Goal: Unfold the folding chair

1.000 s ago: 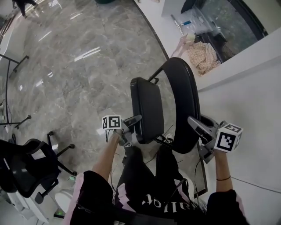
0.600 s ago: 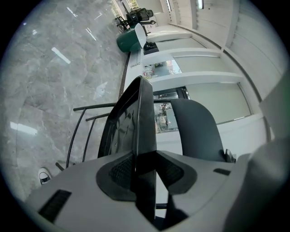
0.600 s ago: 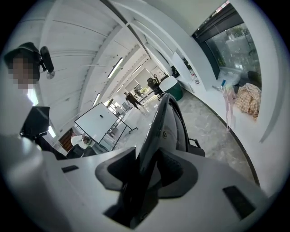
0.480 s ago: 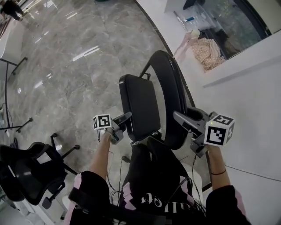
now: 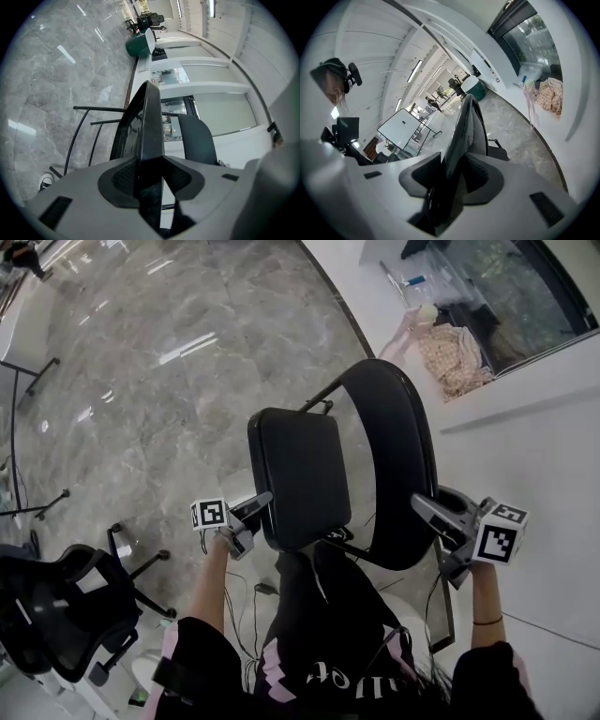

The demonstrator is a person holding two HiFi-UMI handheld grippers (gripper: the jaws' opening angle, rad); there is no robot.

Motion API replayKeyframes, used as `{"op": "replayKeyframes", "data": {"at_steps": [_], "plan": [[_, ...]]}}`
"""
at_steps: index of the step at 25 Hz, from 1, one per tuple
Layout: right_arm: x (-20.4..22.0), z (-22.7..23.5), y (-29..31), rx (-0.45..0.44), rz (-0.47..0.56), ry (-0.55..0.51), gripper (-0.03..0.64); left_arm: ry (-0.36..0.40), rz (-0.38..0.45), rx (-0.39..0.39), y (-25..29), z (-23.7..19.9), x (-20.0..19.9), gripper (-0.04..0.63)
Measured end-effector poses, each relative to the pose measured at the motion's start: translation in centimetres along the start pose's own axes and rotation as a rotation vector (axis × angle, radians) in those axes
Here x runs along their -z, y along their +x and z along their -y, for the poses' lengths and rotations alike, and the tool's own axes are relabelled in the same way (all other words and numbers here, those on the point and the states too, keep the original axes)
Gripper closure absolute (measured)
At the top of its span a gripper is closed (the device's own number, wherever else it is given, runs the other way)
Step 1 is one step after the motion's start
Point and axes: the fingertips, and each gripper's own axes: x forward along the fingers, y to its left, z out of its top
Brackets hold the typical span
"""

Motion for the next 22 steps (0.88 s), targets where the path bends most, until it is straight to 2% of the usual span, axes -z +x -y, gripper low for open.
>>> {"op": "replayKeyframes", "data": {"at_steps": [12, 19, 22], "plan": [[1.5, 6.0, -0.5, 0.237, 0.008, -0.052, 0.466, -0.042, 0.007, -0.058, -3.6, -6.8, -1.2, 0.43], [2.6, 7.2, 0.8, 0.298, 0.02, -0.054, 0.466, -0.025, 0.052, -0.142, -6.6, -11.5, -2.1, 0.41], [2.9, 7.2, 1.7, 0.311, 0.02, -0.059, 0.466, -0.009, 0.106, -0.19, -7.9, -13.3, -2.8, 0.4]]}}
